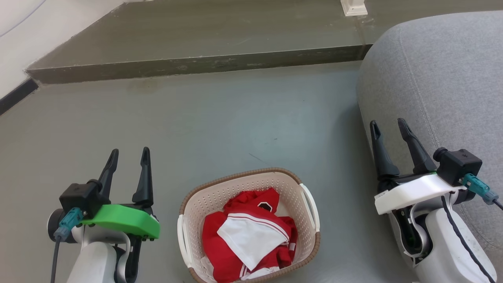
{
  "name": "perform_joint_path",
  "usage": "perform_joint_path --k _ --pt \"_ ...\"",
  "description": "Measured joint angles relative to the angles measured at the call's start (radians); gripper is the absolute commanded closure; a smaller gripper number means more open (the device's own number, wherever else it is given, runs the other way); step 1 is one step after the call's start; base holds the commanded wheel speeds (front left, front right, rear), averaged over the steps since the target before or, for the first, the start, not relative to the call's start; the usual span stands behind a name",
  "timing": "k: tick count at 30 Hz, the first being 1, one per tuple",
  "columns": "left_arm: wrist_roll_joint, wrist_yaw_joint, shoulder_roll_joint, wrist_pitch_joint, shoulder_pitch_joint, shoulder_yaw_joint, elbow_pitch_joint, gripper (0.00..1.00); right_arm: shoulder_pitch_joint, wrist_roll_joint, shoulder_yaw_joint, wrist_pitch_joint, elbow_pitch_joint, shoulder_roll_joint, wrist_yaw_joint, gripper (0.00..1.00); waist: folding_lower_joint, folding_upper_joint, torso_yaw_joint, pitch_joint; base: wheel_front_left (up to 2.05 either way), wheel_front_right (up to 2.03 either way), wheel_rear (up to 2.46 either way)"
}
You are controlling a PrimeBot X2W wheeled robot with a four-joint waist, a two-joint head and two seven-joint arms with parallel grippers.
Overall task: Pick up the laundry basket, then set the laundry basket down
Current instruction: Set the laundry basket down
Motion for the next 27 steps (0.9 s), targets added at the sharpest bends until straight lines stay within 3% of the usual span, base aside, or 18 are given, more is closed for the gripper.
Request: perform_joint_path --k 17,27 --pt "-0.047 -0.026 -0.018 0.005 0.011 -0.016 0.217 0.0 -0.001 -0.021 0.007 0.0 -0.034 0.024 0.021 0.0 0.0 0.0 -0.013 0.108 0.0 0.0 0.0" --pt "-0.081 -0.036 -0.009 0.082 -0.077 -0.016 0.371 0.0 -0.033 -0.021 0.008 0.0 -0.055 0.028 0.022 0.0 0.0 0.0 -0.046 0.199 0.0 0.0 0.0"
